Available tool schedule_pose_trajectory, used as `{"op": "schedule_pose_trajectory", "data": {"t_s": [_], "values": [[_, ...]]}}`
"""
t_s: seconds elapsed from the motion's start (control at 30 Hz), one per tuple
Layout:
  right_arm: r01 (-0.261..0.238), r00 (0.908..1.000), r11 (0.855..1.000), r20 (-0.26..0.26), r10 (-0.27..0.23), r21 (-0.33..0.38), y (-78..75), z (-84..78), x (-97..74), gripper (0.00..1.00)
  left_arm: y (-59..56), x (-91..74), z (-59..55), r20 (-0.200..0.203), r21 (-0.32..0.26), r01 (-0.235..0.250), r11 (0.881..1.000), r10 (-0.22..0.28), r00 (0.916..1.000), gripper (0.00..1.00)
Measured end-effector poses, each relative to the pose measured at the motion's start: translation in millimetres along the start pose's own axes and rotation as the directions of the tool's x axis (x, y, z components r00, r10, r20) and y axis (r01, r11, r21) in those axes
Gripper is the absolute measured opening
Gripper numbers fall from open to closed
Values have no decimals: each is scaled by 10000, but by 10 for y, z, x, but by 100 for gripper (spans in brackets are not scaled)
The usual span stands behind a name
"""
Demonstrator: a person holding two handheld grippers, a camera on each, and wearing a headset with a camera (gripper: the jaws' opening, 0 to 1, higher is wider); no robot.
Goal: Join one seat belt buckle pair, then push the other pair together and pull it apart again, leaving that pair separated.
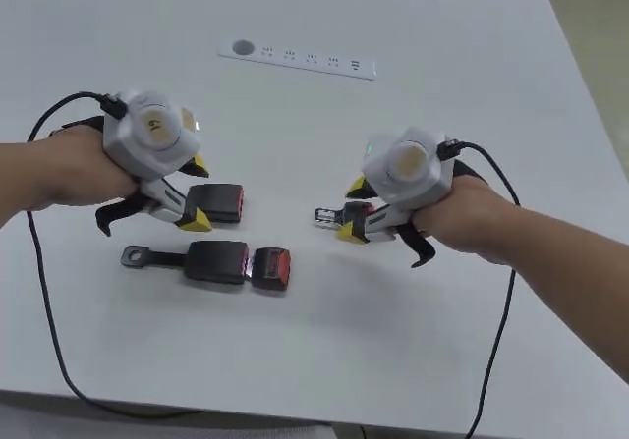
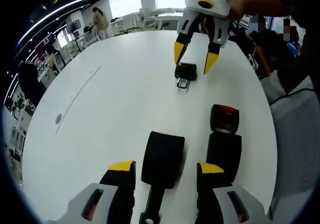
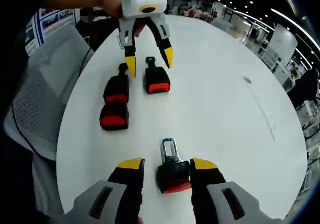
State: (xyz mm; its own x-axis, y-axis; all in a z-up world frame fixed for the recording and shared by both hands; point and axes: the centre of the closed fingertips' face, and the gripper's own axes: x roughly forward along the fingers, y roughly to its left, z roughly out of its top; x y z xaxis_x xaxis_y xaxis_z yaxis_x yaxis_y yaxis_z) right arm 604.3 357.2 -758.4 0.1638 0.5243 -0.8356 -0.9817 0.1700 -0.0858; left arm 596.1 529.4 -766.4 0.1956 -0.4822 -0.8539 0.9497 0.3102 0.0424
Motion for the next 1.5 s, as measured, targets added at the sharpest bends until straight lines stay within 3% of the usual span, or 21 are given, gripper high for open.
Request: {"op": "schedule_pose_trajectory", "data": {"t_s": [0.13, 0.23, 0.3, 0.67, 1.13, 1.27, 1.5], "values": [[53, 9994, 9999, -352, -58, -126, -102, -163, 0, 36, 60, -2, -24, -102, 34, 47, 10000, -46, 9999, 47], [8, 9982, 9998, -597, -21, -223, -107, -290, 18, 36, 188, -3, -79, -154, -4, 49, 10000, -49, 9999, 44], [-70, 9980, 9998, -635, 57, -202, -110, -338, 42, 36, 174, 8, -64, -135, 17, 154, 9999, -154, 9998, 44], [-529, 9965, 9984, -653, 516, -184, -114, -347, 163, 33, 58, 174, -90, -625, 600, 902, 9941, -865, 9943, 40], [-1006, 9940, 9949, -433, 1001, -94, -117, -348, 205, 32, 93, 231, -135, -650, 555, 1026, 9932, -989, 9930, 35], [-1038, 9935, 9945, -491, 1029, -160, -104, -333, 203, 32, 83, 236, -127, -741, 1007, 1153, 9882, -1081, 9914, 35], [-1121, 9931, 9934, -383, 1112, -235, -65, -211, 296, 32, 50, 231, -108, -895, 1177, 1209, 9857, -1107, 9898, 34]]}}
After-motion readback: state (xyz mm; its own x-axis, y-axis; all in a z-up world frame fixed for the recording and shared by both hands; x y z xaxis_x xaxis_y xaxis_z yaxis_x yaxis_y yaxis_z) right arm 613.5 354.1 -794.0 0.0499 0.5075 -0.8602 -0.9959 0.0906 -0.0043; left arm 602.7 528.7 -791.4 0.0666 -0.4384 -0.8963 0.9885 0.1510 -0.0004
